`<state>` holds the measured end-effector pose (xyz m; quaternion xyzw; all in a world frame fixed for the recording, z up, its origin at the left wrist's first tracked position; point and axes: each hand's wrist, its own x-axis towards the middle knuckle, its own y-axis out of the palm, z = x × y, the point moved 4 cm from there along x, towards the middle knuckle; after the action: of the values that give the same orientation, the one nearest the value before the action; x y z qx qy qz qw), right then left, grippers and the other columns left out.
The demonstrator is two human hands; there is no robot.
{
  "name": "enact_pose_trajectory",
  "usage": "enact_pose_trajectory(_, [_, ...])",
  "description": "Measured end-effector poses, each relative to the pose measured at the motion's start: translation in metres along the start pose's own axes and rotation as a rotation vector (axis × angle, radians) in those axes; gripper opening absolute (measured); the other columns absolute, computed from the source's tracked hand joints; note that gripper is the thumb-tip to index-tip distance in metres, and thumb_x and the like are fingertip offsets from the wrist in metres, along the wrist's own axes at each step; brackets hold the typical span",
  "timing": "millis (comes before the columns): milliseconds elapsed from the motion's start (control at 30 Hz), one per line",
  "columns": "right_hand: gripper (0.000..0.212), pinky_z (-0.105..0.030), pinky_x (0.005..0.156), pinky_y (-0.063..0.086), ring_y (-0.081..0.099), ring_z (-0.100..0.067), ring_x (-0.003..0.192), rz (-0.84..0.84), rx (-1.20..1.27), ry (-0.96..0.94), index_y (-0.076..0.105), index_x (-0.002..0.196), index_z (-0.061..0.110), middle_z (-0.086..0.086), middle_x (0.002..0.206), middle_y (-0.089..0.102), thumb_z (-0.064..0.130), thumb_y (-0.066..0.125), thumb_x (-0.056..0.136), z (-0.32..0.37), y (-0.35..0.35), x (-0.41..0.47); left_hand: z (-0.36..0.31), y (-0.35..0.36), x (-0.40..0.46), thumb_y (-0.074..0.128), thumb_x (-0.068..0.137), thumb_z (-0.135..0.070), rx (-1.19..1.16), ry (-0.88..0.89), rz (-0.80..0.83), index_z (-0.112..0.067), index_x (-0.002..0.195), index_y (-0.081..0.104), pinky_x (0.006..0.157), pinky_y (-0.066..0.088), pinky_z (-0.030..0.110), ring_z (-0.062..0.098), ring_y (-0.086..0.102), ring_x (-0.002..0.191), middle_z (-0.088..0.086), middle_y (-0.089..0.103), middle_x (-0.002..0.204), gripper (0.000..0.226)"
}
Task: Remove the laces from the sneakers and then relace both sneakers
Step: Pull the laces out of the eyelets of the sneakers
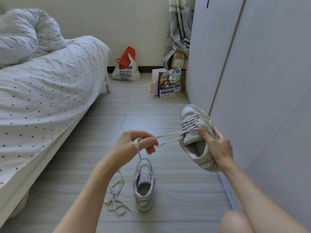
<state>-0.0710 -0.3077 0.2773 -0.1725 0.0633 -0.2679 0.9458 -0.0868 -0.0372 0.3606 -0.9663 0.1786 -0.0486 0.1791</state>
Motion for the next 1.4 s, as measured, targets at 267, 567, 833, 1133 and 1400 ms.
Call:
enact_pose_trajectory(267, [0.073, -0.037, 0.093, 0.044, 0.054, -0.025, 0.116, 0.021, -0.173, -0.044, 0.043, 0.137, 0.040, 0.004, 0.126, 0.061, 0.066, 0.064, 0.072, -0.004, -0.005, 0.004, 0.001, -0.007, -0.003, 0.060, 0.077, -0.037, -0.044, 0.072, -0.007, -0.021, 0.080, 0.074, 0.075, 0.041, 0.022, 0.015, 0.058, 0.082, -0.002, 0.072, 0.088, 0.022])
enact_pose_trajectory(567, [0.079, -0.046, 0.097, 0.044, 0.052, -0.031, 0.117, 0.032, -0.285, -0.056, 0.037, 0.140, 0.042, -0.004, 0.125, 0.061, 0.072, 0.059, 0.071, -0.007, -0.012, 0.005, -0.005, -0.021, -0.001, 0.061, 0.084, -0.020, -0.577, 0.183, -0.198, -0.016, 0.068, 0.066, 0.081, 0.053, 0.034, 0.021, 0.067, 0.073, 0.004, 0.063, 0.059, 0.018])
enact_pose_trajectory(833, [0.088, -0.047, 0.097, 0.043, 0.050, -0.030, 0.118, 0.103, -0.361, -0.143, 0.037, 0.141, 0.042, -0.005, 0.126, 0.059, 0.077, 0.057, 0.062, 0.006, -0.014, -0.011, 0.041, 0.004, 0.004, 0.055, 0.091, -0.039, 0.680, -0.153, 0.140, -0.021, 0.098, 0.068, 0.073, 0.044, 0.014, 0.004, 0.059, 0.085, -0.013, 0.063, 0.088, 0.024])
enact_pose_trajectory(1133, [0.095, -0.040, 0.100, 0.041, 0.048, -0.016, 0.115, 0.310, -0.240, -0.411, 0.039, 0.139, 0.038, 0.010, 0.122, 0.053, 0.077, 0.053, 0.054, 0.049, 0.019, -0.060, -0.005, 0.031, 0.012, 0.069, 0.082, -0.016, 0.457, 0.435, -0.177, -0.013, 0.095, 0.067, 0.071, 0.047, 0.012, -0.002, 0.057, 0.075, -0.014, 0.058, 0.083, 0.013])
enact_pose_trajectory(1400, [0.090, -0.042, 0.100, 0.041, 0.047, -0.015, 0.113, 0.351, -0.203, -0.433, 0.038, 0.137, 0.043, 0.015, 0.113, 0.050, 0.074, 0.055, 0.054, 0.057, 0.024, -0.062, -0.014, 0.029, 0.007, 0.061, 0.085, -0.006, 0.542, 0.504, -0.289, -0.011, 0.088, 0.064, 0.064, 0.046, 0.019, 0.006, 0.050, 0.065, -0.012, 0.051, 0.081, 0.007])
